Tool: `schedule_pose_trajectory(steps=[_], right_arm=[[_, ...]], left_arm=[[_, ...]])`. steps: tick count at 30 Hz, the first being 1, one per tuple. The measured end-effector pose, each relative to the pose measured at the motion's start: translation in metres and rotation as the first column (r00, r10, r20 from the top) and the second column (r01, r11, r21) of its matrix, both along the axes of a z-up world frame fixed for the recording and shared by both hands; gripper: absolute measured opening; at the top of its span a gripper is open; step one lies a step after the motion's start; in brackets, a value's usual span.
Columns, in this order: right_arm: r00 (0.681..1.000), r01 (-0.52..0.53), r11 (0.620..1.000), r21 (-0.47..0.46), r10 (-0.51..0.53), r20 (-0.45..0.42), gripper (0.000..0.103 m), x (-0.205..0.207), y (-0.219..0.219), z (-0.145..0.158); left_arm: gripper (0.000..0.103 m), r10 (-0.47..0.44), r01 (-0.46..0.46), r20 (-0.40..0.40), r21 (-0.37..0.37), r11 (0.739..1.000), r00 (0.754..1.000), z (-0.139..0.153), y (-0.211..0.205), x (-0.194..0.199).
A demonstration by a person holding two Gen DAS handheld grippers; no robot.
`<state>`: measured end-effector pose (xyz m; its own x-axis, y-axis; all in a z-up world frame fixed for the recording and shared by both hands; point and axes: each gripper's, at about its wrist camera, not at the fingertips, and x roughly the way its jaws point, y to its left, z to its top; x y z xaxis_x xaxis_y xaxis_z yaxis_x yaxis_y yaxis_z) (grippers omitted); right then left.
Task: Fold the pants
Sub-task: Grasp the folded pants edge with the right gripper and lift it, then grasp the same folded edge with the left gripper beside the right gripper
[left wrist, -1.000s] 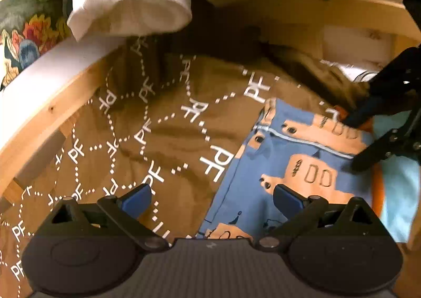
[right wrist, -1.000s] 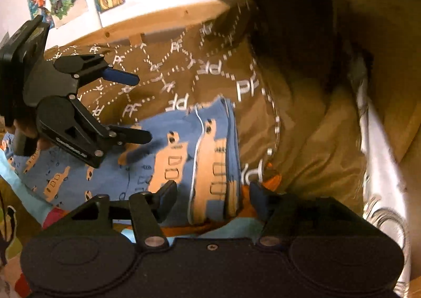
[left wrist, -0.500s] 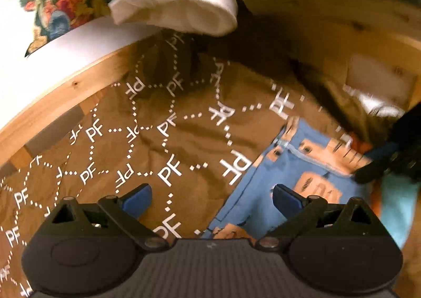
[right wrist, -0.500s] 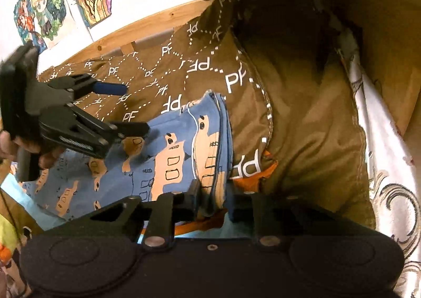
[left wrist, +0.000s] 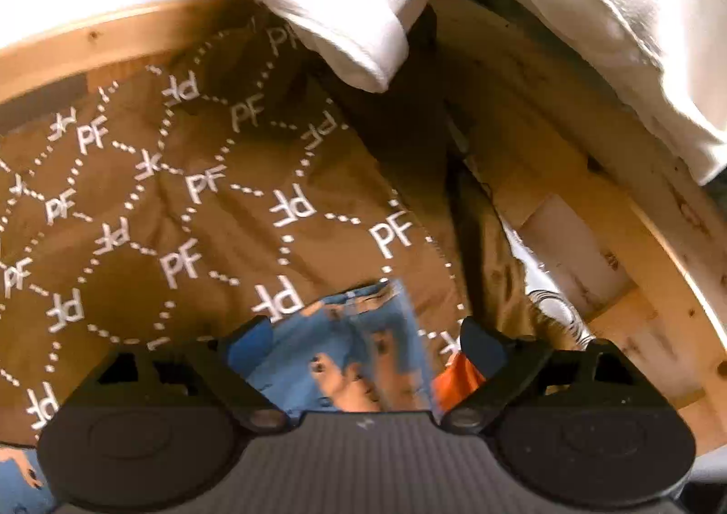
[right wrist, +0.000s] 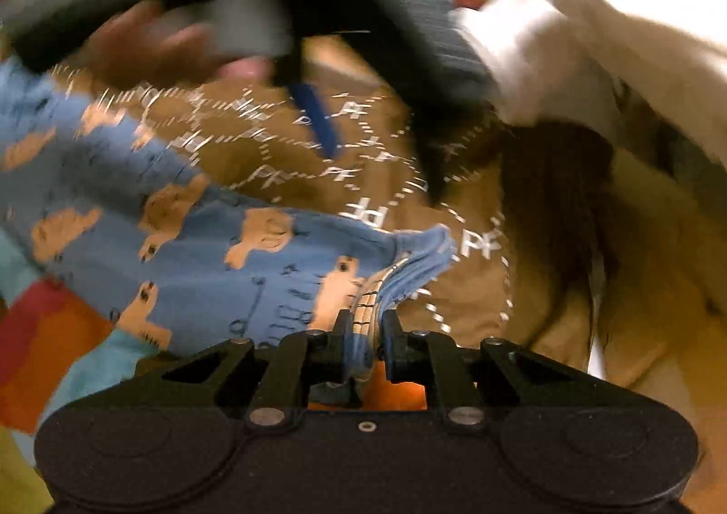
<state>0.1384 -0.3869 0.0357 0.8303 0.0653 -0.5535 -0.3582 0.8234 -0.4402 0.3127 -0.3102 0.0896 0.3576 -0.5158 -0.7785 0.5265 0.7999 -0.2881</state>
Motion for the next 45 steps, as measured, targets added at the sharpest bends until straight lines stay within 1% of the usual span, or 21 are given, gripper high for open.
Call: schedule_pose_trajectory(steps=[1,2,7,12,15,21,24,25,27,28,29,32,39,41,45], right_arm=[[1.000,-0.019,0.999,-0.043,0.020,0.017,0.014,-0.003,0.007,-0.003],[0.999,-0.032,0.997,-0.066,0.034,0.022,0.014,-0.004,0.012,-0.005],[0.998,-0.062,0.990,-0.130,0.065,0.022,0.014,-0.008,0.025,-0.013],[0.997,-0.066,0.987,-0.150,0.070,0.019,0.014,-0.009,0.029,-0.014],[0.997,-0.067,0.986,-0.154,0.071,0.021,0.014,-0.010,0.030,-0.015],[0.997,-0.074,0.984,-0.165,0.079,0.024,0.014,-0.011,0.032,-0.016],[0.996,-0.078,0.983,-0.164,0.083,0.023,0.014,-0.012,0.032,-0.015],[0.996,-0.078,0.984,-0.162,0.083,0.023,0.014,-0.013,0.032,-0.015],[0.996,-0.080,0.984,-0.160,0.084,0.023,0.014,-0.014,0.032,-0.014],[0.996,-0.080,0.984,-0.158,0.085,0.024,0.014,-0.015,0.032,-0.013],[0.996,-0.081,0.984,-0.156,0.086,0.024,0.014,-0.015,0.032,-0.013],[0.996,-0.076,0.987,-0.143,0.080,0.026,0.013,-0.016,0.033,-0.010],[0.997,-0.069,0.995,-0.067,0.071,0.030,0.013,-0.025,0.042,0.004],[0.996,-0.082,0.996,-0.040,0.083,0.022,0.013,-0.028,0.050,0.008],[0.991,-0.130,0.992,0.006,0.130,-0.011,0.013,-0.032,0.073,0.013]], left_arm=[[0.092,0.008,-0.008,-0.014,0.005,1.000,1.000,0.000,-0.004,0.002],[0.092,0.012,-0.012,-0.024,0.008,1.000,1.000,0.000,-0.006,0.003],[0.091,0.078,-0.073,-0.060,0.072,0.995,0.995,-0.011,-0.016,0.007],[0.091,0.101,-0.097,-0.092,0.046,0.994,0.991,-0.014,-0.018,0.005],[0.090,0.117,-0.113,-0.103,0.046,0.993,0.988,-0.016,-0.020,0.004],[0.081,0.131,-0.127,-0.120,0.047,0.991,0.984,-0.018,-0.023,0.002],[0.068,0.134,-0.127,-0.128,0.064,0.990,0.983,-0.020,-0.025,0.001],[0.061,0.140,-0.132,-0.129,0.065,0.989,0.982,-0.021,-0.023,0.001],[0.055,0.153,-0.145,-0.133,0.063,0.987,0.979,-0.023,-0.020,0.001],[0.043,0.159,-0.151,-0.135,0.065,0.986,0.978,-0.024,-0.018,0.001],[0.026,0.163,-0.155,-0.137,0.070,0.985,0.977,-0.025,-0.016,0.002],[0.013,0.174,-0.165,-0.139,0.069,0.984,0.975,-0.027,-0.008,0.002],[0.010,0.098,-0.097,-0.119,0.009,0.995,0.988,-0.015,0.029,-0.006],[0.010,0.075,-0.075,-0.112,0.007,0.997,0.991,-0.012,0.047,-0.011],[0.010,0.042,-0.040,-0.097,0.026,0.999,0.994,-0.010,0.085,-0.021]])
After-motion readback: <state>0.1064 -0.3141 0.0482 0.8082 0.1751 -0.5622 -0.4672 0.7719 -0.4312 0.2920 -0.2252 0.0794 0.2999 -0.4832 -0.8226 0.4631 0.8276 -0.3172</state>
